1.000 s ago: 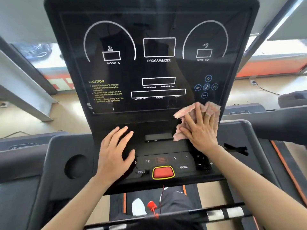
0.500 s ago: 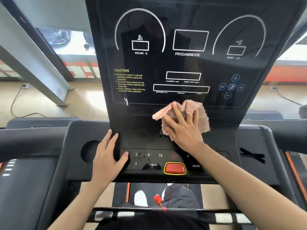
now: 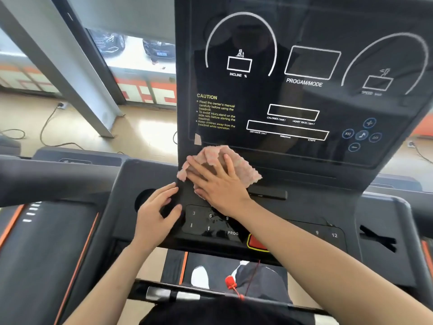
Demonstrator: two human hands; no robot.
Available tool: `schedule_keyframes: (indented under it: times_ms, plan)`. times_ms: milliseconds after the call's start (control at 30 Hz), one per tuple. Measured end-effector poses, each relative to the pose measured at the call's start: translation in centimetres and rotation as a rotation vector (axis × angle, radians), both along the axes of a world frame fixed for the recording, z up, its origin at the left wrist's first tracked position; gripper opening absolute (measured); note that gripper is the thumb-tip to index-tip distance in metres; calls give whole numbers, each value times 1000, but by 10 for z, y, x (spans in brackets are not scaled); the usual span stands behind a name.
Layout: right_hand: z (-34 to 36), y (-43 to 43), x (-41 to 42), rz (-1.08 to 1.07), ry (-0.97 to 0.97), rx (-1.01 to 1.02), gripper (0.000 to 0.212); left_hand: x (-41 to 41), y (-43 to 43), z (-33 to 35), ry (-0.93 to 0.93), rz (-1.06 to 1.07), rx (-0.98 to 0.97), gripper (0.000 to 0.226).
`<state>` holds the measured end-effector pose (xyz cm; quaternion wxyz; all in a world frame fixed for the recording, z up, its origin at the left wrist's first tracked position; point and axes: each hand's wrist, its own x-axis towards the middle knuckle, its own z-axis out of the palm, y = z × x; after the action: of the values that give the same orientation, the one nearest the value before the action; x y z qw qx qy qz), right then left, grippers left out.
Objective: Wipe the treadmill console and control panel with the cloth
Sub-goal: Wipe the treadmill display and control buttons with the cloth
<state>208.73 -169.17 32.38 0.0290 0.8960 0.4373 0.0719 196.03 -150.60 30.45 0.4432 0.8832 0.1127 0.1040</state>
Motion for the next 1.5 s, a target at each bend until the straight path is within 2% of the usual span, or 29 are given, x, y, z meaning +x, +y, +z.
schedule_keyframes:
  times_ms: [67,167,267,367,433,500,567,733,900,1033,1133,1333,1500]
  plan:
    - [-2,12,-2,78,45,-40,57,-3,0,1,-98,86,-8,35]
    - [-6,18,-4,246,133,-19,50,-8,-5,4,-213,117,80,29]
    - [2,6,-12,304,227,116,42,-7,-13,7,-299,73,205,28]
    - [9,-27,-27,297,252,368,29,0,-19,7,-365,-67,323,34]
    - [8,-56,-38,182,260,501,28,8,-23,5,-327,-231,416,49]
    - [2,-83,-49,-4,236,540,26,15,-31,0,-167,-390,540,64]
    - [-8,-108,-58,-203,197,578,26,19,-44,-8,2,-464,658,73]
    - [-17,-171,-83,-716,133,530,42,18,-76,-19,204,-314,801,86]
    - [-24,-225,-99,-1082,157,501,61,20,-102,-18,319,-151,772,96]
    - [-27,-238,-105,-1091,233,432,62,31,-122,-14,328,-142,637,99]
    - [-28,-243,-106,-1069,266,436,52,36,-140,-15,296,-231,652,99]
    - [-27,-263,-113,-1117,252,463,52,41,-186,-13,229,-368,594,102]
    - [-32,-273,-120,-1098,327,484,51,51,-215,-7,179,-484,677,101]
